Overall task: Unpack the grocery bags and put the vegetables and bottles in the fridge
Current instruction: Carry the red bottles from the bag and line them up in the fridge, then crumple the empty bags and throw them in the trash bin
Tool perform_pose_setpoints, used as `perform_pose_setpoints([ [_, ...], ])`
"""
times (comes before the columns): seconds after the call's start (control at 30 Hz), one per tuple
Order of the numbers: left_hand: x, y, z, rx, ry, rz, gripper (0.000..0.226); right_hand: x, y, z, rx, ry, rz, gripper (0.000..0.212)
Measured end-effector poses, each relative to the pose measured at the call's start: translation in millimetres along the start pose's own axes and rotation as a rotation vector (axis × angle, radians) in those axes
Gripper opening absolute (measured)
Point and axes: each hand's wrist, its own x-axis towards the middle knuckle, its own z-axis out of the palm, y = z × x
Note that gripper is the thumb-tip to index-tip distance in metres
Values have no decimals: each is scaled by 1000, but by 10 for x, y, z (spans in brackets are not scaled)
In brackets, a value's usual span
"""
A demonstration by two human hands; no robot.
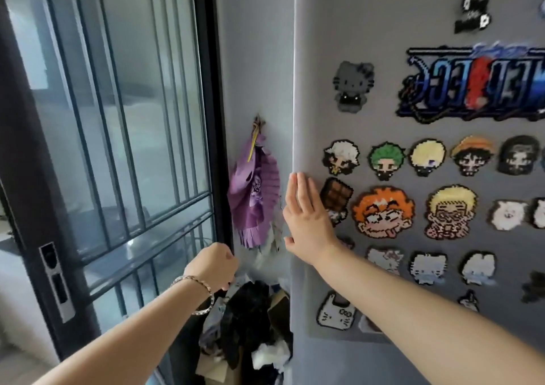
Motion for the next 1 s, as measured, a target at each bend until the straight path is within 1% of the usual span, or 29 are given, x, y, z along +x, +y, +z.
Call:
perform_pose_setpoints([
  [0.07,195,2,32,7,-6,8,25,214,-26,183,-87,-9,-26,92],
  [0.13,392,33,26,31,-10,18,25,431,-48,346,-132,-25,-81,92],
  [0.2,586,80,-5,29,6,37,24,629,-62,482,-171,-50,-77,88],
  [0.23,674,105,-25,15,17,52,24,713,-68,559,-177,-45,-75,85],
  [0.33,886,161,-52,-11,43,75,23,906,-40,744,-190,-88,-66,91],
  [0.43,1031,182,-52,-6,40,66,23,1017,-37,888,-166,-77,-69,83],
  [0.53,1129,172,-56,13,44,61,22,1059,-38,976,-171,-115,-90,90],
  [0.6,1138,146,-59,23,44,51,22,1042,-29,952,-195,-138,-102,86],
  [0.67,1117,103,-55,62,43,59,20,1020,-27,865,-174,-180,-84,72],
  [0.77,1041,2,-79,151,36,60,18,1012,-119,713,52,-211,-99,49],
  [0.87,873,-126,-127,219,9,31,22,917,-229,537,330,-86,-257,33],
  [0.9,796,-169,-155,243,1,10,24,850,-296,455,410,-146,-316,28],
  [0.93,705,-215,-183,262,-6,-16,25,779,-380,358,515,-197,-335,23],
  [1.0,493,-315,-230,290,-7,-68,28,630,-533,213,696,-310,-361,25],
])
